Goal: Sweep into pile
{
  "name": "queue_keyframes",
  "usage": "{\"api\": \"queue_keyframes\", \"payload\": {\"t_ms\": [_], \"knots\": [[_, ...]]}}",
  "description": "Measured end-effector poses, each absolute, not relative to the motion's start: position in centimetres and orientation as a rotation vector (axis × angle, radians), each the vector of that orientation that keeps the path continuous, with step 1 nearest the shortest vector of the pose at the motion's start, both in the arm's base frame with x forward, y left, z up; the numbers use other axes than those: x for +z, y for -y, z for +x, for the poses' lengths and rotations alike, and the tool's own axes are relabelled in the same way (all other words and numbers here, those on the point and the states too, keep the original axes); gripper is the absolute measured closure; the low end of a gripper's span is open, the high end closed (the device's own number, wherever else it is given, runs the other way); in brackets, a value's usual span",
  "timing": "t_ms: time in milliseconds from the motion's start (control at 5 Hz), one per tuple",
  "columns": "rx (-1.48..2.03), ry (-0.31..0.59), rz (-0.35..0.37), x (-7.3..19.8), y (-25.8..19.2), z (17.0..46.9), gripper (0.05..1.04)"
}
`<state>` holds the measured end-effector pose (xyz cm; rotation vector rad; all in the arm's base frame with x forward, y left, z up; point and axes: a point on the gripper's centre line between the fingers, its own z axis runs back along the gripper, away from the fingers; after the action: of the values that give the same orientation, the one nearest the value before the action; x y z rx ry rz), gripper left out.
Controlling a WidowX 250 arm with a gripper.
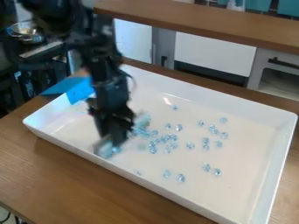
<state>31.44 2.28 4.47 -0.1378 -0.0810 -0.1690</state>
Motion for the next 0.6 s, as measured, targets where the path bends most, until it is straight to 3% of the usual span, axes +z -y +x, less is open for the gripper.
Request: {"api": "queue_keyframes", "payload": {"t_ms": [600], "knots": [[-0.222, 0.061, -0.181, 4.2, 4.8, 30.2, 0.717]]}}
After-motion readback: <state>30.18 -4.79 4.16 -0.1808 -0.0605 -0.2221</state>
